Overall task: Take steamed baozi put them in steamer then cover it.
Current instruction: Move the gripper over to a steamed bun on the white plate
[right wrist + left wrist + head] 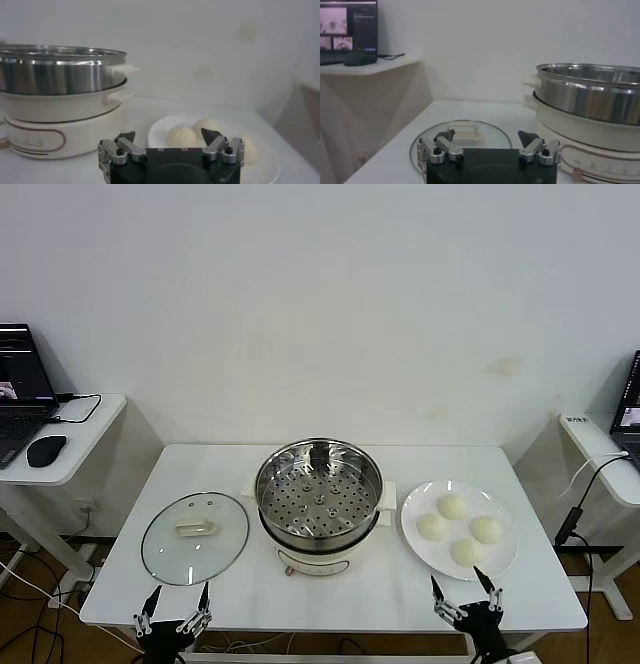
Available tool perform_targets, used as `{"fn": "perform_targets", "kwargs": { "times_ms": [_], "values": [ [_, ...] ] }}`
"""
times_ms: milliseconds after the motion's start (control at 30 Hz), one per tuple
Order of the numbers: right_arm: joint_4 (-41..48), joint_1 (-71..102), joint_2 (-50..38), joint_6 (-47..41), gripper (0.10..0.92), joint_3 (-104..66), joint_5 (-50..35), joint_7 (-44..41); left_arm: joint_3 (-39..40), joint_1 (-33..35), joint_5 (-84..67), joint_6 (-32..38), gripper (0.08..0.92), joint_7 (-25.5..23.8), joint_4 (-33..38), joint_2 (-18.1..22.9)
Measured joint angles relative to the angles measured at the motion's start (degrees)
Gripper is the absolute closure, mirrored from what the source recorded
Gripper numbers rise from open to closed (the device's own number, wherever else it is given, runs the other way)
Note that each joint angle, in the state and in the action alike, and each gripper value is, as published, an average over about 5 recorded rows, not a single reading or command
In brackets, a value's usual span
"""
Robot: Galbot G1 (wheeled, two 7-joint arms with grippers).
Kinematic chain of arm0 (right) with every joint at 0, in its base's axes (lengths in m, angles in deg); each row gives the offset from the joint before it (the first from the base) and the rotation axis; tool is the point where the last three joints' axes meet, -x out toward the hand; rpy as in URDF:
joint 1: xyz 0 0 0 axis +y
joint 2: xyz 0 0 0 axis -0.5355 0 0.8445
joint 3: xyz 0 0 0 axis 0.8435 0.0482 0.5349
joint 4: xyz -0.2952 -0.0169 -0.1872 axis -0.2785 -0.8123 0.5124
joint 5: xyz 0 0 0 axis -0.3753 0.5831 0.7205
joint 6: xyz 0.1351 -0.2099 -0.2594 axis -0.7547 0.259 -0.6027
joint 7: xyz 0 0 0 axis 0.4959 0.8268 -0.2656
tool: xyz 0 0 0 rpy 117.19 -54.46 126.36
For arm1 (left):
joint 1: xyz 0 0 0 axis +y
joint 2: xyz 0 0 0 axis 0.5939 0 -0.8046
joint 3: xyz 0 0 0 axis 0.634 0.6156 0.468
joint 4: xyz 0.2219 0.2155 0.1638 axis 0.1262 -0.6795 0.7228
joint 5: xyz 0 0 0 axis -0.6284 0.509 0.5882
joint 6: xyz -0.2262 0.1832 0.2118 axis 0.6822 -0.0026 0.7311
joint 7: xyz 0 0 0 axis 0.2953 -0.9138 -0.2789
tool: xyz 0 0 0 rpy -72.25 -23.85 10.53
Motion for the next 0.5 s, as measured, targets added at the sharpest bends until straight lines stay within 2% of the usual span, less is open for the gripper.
{"fn": "perform_targets", "kwargs": {
  "times_ms": [267, 500],
  "values": [
    [2.73, -5.85, -8.1, -2.57, 0.203, -1.52, 8.84, -2.09, 0.44, -1.11, 2.97, -0.13, 0.177, -0.61, 0.03, -0.13],
    [7.42, -13.61, -19.12, -4.22, 0.203, -0.5, 15.89, -8.02, 0.87, -2.03, 5.89, -0.24, 0.177, -1.29, 0.04, -0.22]
  ]
}}
